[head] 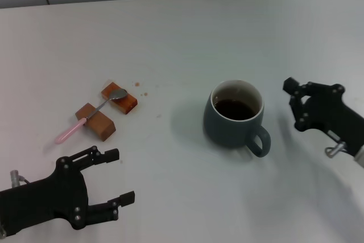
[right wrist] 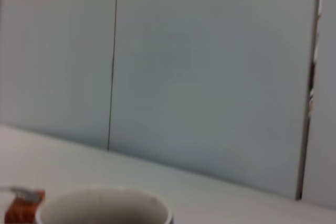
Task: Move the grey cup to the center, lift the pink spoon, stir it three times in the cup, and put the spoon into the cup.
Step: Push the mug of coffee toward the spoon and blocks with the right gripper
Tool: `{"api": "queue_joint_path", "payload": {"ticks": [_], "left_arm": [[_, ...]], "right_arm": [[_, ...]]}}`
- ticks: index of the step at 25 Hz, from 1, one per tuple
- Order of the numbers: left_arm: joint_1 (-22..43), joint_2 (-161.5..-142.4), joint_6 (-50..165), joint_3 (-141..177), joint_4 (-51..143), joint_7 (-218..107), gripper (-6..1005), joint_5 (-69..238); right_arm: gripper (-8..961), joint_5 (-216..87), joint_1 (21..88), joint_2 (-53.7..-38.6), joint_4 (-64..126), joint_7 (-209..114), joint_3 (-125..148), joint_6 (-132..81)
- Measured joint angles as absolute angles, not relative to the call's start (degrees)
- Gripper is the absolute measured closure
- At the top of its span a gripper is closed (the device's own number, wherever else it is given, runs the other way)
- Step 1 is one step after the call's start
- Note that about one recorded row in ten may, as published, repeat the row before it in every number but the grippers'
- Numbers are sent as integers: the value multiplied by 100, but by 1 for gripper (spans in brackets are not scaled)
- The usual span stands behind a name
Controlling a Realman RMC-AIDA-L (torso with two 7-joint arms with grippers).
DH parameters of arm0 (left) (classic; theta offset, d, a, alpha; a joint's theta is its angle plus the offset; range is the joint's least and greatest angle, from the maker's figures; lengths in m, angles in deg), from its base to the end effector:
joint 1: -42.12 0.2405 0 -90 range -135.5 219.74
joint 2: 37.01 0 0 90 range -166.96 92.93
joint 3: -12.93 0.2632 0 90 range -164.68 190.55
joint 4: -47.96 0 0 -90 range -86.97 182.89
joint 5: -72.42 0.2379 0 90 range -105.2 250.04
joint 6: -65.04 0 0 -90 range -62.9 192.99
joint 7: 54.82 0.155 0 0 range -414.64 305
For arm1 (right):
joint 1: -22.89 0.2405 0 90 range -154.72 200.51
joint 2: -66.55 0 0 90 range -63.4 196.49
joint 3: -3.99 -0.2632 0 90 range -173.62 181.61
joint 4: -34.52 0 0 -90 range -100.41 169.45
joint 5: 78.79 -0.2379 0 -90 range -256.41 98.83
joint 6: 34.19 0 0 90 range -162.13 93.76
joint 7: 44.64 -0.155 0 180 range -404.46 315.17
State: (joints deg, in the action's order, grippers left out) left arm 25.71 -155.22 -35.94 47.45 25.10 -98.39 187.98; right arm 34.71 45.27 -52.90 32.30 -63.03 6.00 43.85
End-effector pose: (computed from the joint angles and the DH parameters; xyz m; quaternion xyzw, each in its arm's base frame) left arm -0.3435 0.2312 -0.0404 -0.9352 -0.1117 -0.3063 0.1381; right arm 0.3539 0.2941 -0.0704 -0.8439 0.1491 0.2808 0.4321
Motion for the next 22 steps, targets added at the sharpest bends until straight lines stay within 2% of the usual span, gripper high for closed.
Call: {"api": "queue_joint_path", "payload": {"ticks": [15, 22], "left_arm": [[2570, -15505, -3682, 4609, 2422, -9963, 169, 18746], [2601, -15505, -3728, 4604, 2392, -9990, 169, 18743]], "right_arm": [[943, 3579, 5252, -5289, 4136, -5775, 695, 3166], [943, 3578, 5851, -5307, 4722, -5773, 649, 2528]]}}
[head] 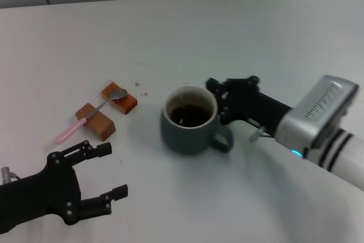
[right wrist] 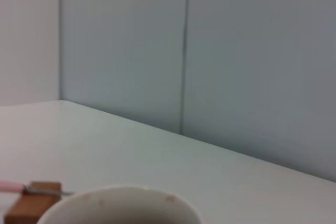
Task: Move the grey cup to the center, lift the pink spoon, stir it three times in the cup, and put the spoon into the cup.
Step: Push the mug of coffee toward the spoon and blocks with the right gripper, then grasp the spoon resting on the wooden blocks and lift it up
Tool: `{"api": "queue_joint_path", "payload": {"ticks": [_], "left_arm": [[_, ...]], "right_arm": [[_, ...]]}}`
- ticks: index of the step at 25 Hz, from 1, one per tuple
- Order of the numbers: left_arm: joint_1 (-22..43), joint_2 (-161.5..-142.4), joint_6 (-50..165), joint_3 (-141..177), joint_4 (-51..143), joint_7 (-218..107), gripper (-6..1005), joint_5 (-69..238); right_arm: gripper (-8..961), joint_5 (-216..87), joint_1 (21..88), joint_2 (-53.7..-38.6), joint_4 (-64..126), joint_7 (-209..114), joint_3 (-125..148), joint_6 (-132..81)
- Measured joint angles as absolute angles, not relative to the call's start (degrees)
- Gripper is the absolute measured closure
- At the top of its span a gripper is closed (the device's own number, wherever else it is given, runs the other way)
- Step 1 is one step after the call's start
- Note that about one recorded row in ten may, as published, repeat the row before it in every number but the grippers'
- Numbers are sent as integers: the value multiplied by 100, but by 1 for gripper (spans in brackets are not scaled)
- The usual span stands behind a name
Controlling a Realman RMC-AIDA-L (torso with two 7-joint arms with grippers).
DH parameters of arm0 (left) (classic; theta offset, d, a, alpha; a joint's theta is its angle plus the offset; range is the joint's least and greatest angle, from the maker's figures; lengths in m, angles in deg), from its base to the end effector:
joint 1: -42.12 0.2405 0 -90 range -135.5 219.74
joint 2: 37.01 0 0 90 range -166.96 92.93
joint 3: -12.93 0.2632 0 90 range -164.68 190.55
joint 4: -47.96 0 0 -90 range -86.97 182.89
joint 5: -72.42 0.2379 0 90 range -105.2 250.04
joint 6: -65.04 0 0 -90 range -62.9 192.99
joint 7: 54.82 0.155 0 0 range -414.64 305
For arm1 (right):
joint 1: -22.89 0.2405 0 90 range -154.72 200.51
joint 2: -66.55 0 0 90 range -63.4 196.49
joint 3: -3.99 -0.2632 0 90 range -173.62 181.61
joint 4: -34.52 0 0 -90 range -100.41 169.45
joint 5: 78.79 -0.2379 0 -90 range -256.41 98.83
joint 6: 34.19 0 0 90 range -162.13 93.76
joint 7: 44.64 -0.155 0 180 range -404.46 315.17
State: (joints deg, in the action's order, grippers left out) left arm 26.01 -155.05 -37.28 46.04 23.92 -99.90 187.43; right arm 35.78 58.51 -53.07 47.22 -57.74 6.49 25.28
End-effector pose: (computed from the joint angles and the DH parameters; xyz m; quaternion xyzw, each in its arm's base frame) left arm -0.3438 0.2332 -0.0311 -0.9300 -0.1173 -0.3154 0.1476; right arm 0.2763 0.3406 -0.1483 -0.8933 0.1417 0.2498 0.3457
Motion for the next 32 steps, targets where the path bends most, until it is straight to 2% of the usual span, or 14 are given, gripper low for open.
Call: {"api": "queue_joint_path", "payload": {"ticks": [3, 9, 13, 16, 21, 25, 32], "left_arm": [[2636, -15504, -3773, 4605, 2366, -9991, 169, 18736], [2680, -15504, -3824, 4564, 2360, -9989, 170, 18726], [2684, -15505, -3880, 4475, 2360, -9977, 170, 18726], [2691, -15504, -3931, 4448, 2362, -9972, 170, 18726], [2692, -15504, -3957, 4446, 2362, -9980, 170, 18727], [2674, -15505, -3969, 4447, 2362, -9985, 170, 18729], [2623, -15521, -3950, 4456, 2370, -9988, 170, 18733]], "right_arm": [[943, 3549, 6121, -5308, 4943, -5774, 623, 2308], [943, 3537, 6083, -5314, 4979, -5803, 471, 2316], [943, 3530, 5609, -5283, 4864, -5817, -135, 2883], [943, 3548, 5091, -5252, 4552, -6086, -567, 4094], [942, 3789, 4600, -5233, 3183, -7494, -260, 6614], [942, 3954, 4359, -5226, 2144, -8229, 513, 7815], [942, 4515, 4086, -5236, 1368, -8881, 1786, 7458]]}}
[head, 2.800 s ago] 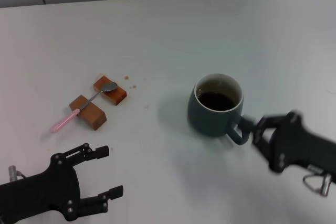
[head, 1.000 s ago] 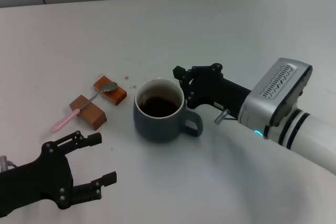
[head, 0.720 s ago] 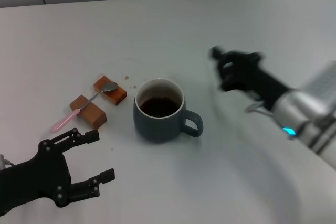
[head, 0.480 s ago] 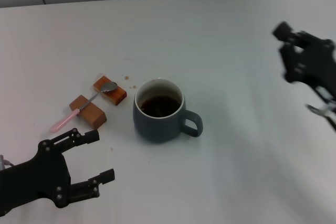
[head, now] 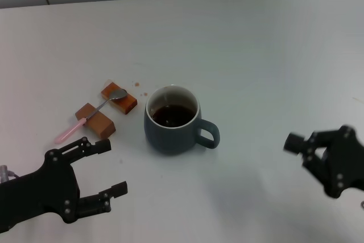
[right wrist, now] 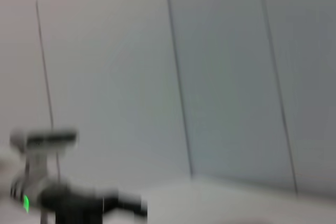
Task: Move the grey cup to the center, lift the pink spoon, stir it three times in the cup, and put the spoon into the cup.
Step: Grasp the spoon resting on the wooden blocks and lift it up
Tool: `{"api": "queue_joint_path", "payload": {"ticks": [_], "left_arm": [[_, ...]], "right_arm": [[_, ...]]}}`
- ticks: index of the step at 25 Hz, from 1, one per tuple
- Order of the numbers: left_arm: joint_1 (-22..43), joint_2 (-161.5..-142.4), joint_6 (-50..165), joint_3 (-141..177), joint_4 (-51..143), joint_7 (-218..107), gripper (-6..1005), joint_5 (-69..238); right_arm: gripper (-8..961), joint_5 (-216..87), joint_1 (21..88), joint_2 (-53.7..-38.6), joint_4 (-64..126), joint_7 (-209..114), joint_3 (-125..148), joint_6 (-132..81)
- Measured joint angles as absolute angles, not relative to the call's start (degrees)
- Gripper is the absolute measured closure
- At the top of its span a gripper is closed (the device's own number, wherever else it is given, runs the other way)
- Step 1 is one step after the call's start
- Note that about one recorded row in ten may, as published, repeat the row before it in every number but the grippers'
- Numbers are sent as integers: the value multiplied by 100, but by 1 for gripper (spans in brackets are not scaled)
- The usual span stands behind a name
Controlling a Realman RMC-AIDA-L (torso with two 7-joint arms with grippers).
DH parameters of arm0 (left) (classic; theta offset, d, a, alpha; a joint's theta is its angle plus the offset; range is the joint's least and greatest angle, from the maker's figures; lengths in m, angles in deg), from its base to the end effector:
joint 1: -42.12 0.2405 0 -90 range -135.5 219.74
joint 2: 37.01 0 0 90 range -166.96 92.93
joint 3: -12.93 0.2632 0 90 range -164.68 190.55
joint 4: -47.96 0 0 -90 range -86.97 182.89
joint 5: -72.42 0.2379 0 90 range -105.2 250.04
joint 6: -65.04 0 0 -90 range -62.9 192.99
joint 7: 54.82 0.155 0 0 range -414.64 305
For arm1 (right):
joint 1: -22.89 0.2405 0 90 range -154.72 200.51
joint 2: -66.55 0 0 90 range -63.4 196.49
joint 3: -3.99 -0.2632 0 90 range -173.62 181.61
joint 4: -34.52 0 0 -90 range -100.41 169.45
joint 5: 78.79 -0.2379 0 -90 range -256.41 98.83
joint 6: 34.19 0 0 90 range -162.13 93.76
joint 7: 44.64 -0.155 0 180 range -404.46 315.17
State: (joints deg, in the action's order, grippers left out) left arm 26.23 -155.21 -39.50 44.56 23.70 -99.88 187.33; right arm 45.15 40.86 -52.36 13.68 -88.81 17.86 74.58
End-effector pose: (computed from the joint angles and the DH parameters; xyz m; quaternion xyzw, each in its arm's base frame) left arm -0.3406 0.2306 -0.0266 -0.9239 -0.1139 -0.3332 0.1498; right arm 0.3363 0.2309 -0.0196 -0.8921 0.1337 0.3882 0.1884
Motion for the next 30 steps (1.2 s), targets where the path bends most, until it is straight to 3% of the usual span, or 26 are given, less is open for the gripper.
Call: {"api": "queue_joint_path", "payload": {"ticks": [13, 24, 26, 30], "left_arm": [[2663, -15540, -3944, 4448, 2418, -10017, 171, 18729], [2662, -15541, -3969, 4365, 2414, -10012, 171, 18720], [2661, -15542, -3969, 4366, 2414, -10008, 171, 18720], [2664, -15548, -3970, 4367, 2417, -10008, 171, 18690]], "right_arm": [[843, 5313, 4220, -5267, 1390, -8986, 1819, 6574], [402, 5449, 4204, -5263, 1389, -8970, 1851, 6457], [284, 5450, 4190, -5263, 1388, -8970, 1877, 6457], [283, 5452, 4183, -5263, 1387, -8965, 1894, 6468]]}}
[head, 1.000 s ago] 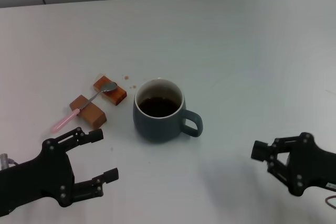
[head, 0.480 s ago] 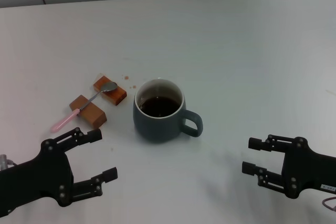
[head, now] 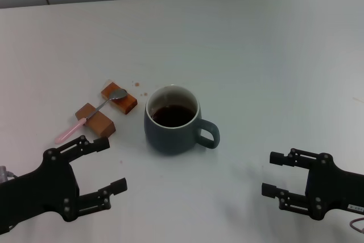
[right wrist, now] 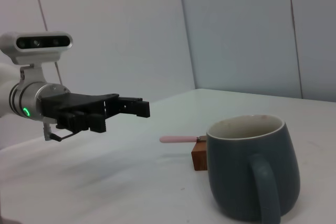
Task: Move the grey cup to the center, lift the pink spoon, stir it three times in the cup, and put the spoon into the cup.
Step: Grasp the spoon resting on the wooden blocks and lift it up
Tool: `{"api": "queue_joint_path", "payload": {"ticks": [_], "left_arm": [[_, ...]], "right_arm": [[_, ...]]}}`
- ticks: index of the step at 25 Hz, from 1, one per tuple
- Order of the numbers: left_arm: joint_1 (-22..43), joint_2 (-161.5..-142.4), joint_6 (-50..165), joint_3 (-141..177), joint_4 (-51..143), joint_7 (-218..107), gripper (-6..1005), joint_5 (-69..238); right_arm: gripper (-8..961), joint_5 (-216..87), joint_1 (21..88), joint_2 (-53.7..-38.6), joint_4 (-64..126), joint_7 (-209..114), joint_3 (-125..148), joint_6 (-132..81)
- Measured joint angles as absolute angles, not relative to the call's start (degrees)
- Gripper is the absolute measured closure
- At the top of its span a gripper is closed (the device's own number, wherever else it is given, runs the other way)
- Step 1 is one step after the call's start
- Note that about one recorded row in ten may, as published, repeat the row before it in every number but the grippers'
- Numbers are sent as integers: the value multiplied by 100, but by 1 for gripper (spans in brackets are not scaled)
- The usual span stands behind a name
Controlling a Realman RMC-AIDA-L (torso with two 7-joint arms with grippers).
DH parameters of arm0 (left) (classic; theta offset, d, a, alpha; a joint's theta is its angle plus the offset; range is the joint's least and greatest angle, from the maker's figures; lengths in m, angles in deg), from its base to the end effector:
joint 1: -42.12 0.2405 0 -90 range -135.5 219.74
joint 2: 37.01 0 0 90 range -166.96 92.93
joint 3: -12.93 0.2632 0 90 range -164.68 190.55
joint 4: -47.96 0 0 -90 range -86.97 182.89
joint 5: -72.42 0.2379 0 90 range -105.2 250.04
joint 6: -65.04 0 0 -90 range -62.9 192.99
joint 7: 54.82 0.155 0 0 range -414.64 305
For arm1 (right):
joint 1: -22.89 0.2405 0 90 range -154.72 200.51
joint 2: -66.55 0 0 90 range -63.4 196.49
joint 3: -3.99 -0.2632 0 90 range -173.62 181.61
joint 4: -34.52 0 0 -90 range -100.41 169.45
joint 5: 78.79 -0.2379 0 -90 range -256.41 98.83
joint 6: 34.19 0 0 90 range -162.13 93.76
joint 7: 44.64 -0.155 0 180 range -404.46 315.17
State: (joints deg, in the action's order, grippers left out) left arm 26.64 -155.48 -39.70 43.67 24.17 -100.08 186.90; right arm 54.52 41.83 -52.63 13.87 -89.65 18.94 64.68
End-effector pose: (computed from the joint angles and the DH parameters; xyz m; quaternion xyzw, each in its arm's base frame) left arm -0.3407 0.2283 -0.0272 -0.9182 -0.1226 -0.3424 0.1572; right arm 0.3569 0.2301 -0.0479 -0.9301 0.1712 0.2870 0.1521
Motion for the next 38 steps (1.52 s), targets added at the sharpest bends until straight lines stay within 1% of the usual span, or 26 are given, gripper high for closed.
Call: {"api": "queue_joint_path", "payload": {"ticks": [6, 7, 8, 11, 16, 18, 21, 24, 27, 38], "left_arm": [[2678, -15543, -4121, 4190, 2687, -10404, 171, 18327], [2657, -15538, -4296, 3911, 2838, -11345, 171, 17940], [2657, -15538, -4296, 3911, 2838, -11345, 171, 17940], [2625, -15525, -4477, 3501, 2881, -13419, 171, 17379], [2644, -15469, -4123, 3270, 2771, -15833, 171, 17246], [2725, -15448, -3879, 3215, 2671, -16764, 172, 17245], [2971, -15489, -3669, 3038, 2351, -17765, 172, 17243], [3209, -15538, -3456, 2981, 1985, -18434, 172, 17269], [3333, -15544, -3291, 3004, 1863, -18864, 172, 17343], [3352, -15527, -2881, 3016, 1842, -19601, 172, 18337]], "right_arm": [[282, 5448, 4196, -5263, 1387, -8958, 1894, 6475], [282, 5448, 4208, -5263, 1386, -8958, 1893, 6475], [282, 5448, 4220, -5263, 1387, -8957, 1894, 6475], [282, 5448, 4252, -5261, 1383, -8956, 1893, 6473], [282, 5448, 4285, -5254, 1348, -8955, 1893, 6505], [282, 5448, 4303, -5249, 1345, -8955, 1893, 6520], [282, 5448, 4304, -5247, 1339, -8948, 1925, 6533], [282, 5446, 4299, -5248, 1340, -8938, 1960, 6535], [282, 5442, 4294, -5250, 1347, -8937, 1965, 6537], [283, 5441, 4279, -5254, 1378, -8981, 1964, 6538]]}}
